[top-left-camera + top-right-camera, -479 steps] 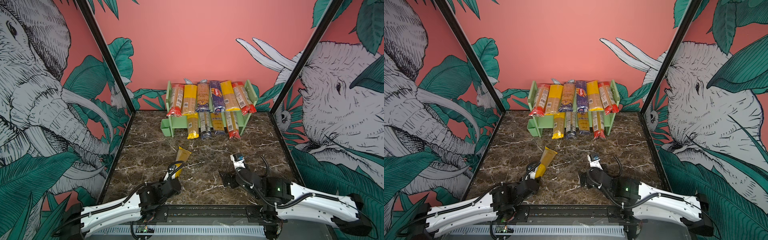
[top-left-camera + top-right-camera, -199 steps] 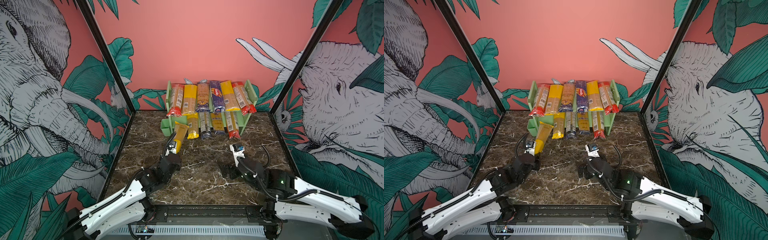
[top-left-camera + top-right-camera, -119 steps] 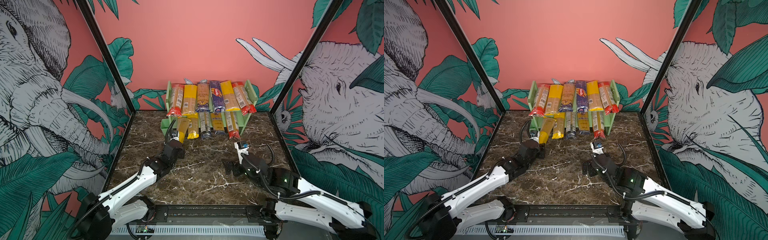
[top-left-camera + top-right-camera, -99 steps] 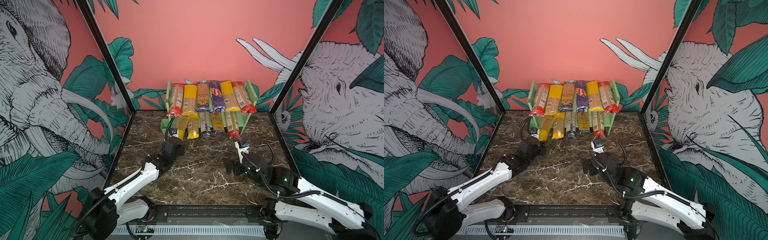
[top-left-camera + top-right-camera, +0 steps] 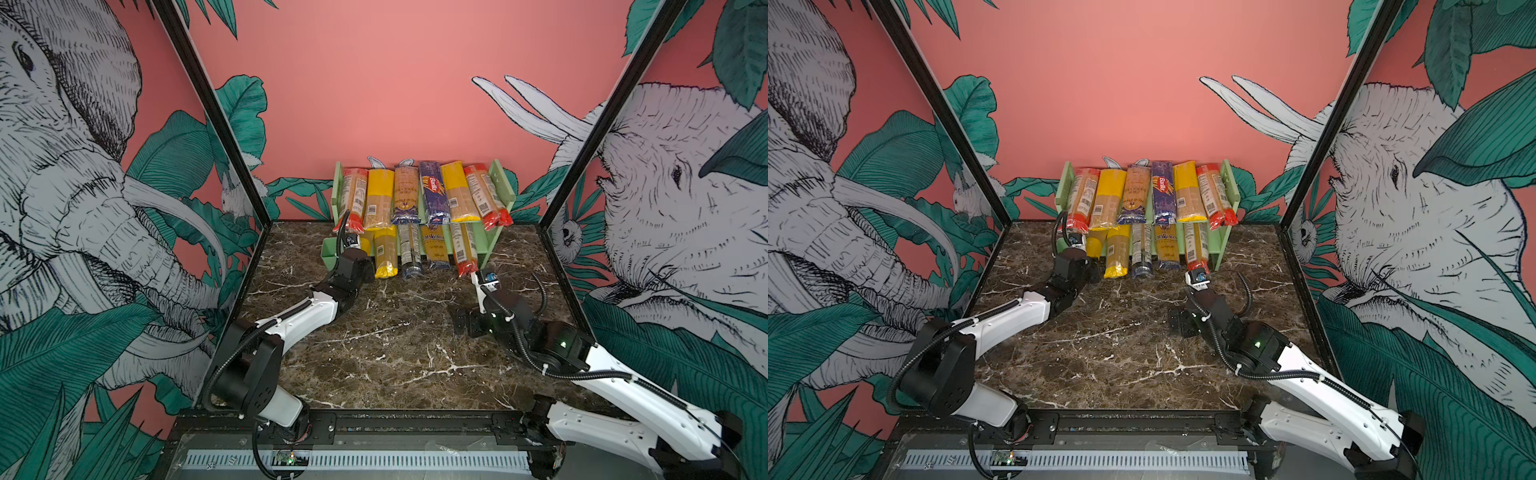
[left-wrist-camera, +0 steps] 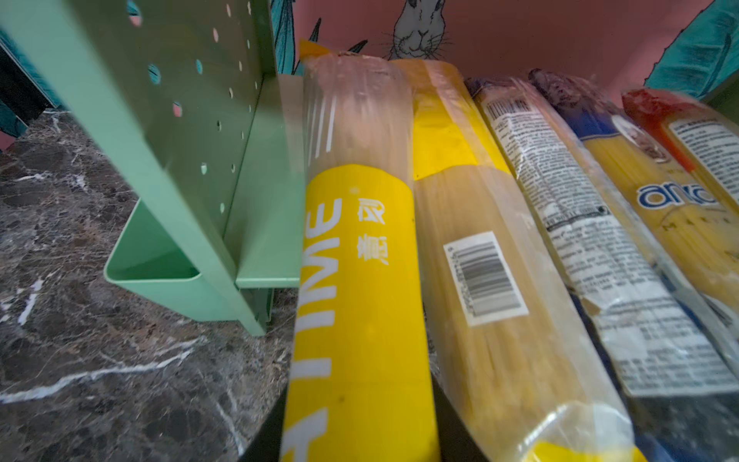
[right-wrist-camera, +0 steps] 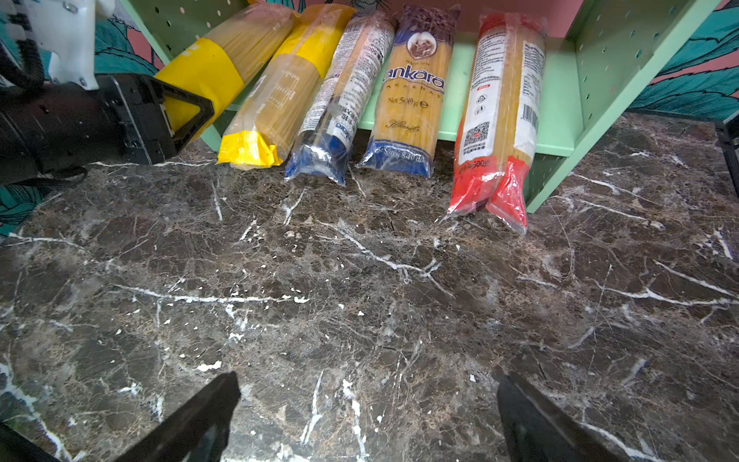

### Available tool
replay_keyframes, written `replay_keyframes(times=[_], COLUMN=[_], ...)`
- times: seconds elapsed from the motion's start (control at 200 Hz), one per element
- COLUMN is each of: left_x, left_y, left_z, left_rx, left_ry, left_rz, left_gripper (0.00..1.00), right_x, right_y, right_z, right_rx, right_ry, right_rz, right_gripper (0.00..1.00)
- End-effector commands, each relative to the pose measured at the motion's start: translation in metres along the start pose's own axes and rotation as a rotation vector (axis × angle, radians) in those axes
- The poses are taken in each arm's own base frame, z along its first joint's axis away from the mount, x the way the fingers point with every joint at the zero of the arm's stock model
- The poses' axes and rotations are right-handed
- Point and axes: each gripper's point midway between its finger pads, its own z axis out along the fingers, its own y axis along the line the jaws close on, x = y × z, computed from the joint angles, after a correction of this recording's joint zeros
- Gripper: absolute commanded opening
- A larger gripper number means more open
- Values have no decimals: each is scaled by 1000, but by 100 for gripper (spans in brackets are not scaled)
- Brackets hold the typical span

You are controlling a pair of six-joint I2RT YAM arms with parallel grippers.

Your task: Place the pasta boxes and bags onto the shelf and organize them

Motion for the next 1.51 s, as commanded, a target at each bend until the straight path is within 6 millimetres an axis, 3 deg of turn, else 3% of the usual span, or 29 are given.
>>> replay_keyframes(times=[0.0, 0.25, 0.425, 0.46, 0.535, 0.585, 0.68, 1.195, 1.5], left_x=[-96, -94, -86, -84, -79, -75, -70, -48, -24], left_y=[-21, -24, -23, -22, -23, -23, -24, -12, -2], left_z=[-14, 11, 10, 10, 9, 8, 6, -33, -60], left_rx=[75, 59, 67, 66, 81, 89, 107, 135, 142], left_ry=[-296, -294, -289, -285, -277, -265, -253, -207, -171], left_rz=[-84, -78, -88, -89, -85, -86, -93, -101, -98], left_gripper=[0, 0, 0, 10, 43, 59, 74, 78, 78], right_x=[-11, -13, -12, -12, -13, -12, -12, -14, -6], right_y=[0, -10, -12, -12, -12, -12, -13, -11, -20], right_z=[0, 7, 9, 9, 9, 9, 8, 0, -2], right_rx=[-20, -21, -26, -26, -29, -30, -32, -53, -22], right_ry=[-6, 1, 11, 11, 13, 14, 15, 4, 13], right_rz=[-4, 26, 40, 44, 49, 52, 59, 91, 85], right_gripper=[99, 99, 99, 99, 99, 99, 99, 99, 99])
